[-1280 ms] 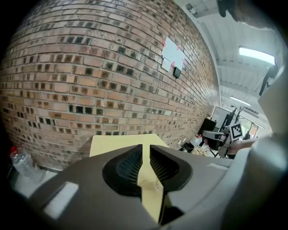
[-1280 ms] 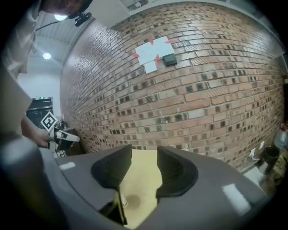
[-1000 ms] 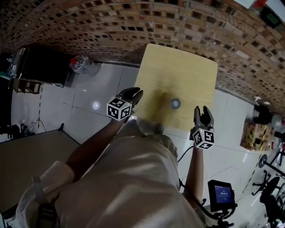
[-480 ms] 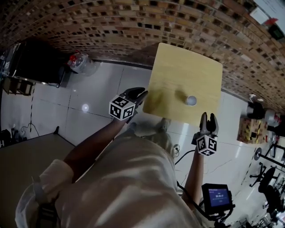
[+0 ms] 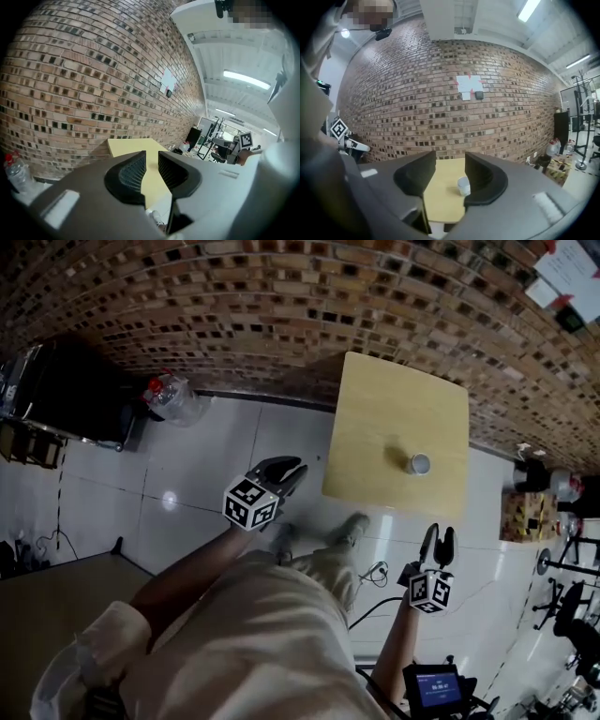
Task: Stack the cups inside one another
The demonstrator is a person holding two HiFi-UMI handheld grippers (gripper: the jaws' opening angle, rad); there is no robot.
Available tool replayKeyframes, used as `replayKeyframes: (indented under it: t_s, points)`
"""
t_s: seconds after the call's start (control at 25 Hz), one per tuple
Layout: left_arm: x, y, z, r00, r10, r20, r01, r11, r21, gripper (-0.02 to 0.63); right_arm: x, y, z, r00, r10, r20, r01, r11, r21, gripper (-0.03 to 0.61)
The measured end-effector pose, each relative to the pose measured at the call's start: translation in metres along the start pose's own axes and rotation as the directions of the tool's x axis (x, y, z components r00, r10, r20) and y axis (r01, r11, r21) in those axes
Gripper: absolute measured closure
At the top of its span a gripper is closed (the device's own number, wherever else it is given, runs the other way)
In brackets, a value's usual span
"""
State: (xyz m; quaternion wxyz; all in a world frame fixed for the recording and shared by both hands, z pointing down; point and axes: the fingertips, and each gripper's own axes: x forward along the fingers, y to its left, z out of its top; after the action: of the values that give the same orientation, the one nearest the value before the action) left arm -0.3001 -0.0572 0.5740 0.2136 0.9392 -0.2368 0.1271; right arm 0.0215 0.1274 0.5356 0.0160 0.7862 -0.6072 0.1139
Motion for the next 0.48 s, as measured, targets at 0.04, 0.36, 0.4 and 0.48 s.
replayKeyframes:
  t_s: [0.04,0.36,0.4,0.48]
  points:
    - [-0.002,-0.003,0.000,1.000,-0.016,-0.001,0.016,1.000,0.015,0.514,-0.008,0.002,0.000,1.000,-0.014,0.005,0.014,1.000,0.002,0.390]
    - [-0.003,-0.040,-0.003,0.996,-0.094,0.008,0.093,0.993,0.070,0.514,-0.057,0.005,0.001,0.998,-0.055,0.012,0.055,0.998,-0.037,0.416]
    - [-0.001,-0.048,-0.004,0.994,-0.105,0.007,0.104,0.992,0.074,0.514,-0.061,0.004,0.002,0.999,-0.052,0.014,0.053,0.997,-0.052,0.422]
    - [0.003,-0.066,-0.009,0.991,-0.131,-0.010,0.132,0.988,0.086,0.514,-0.071,0.003,0.006,0.999,-0.047,0.022,0.049,0.996,-0.070,0.422]
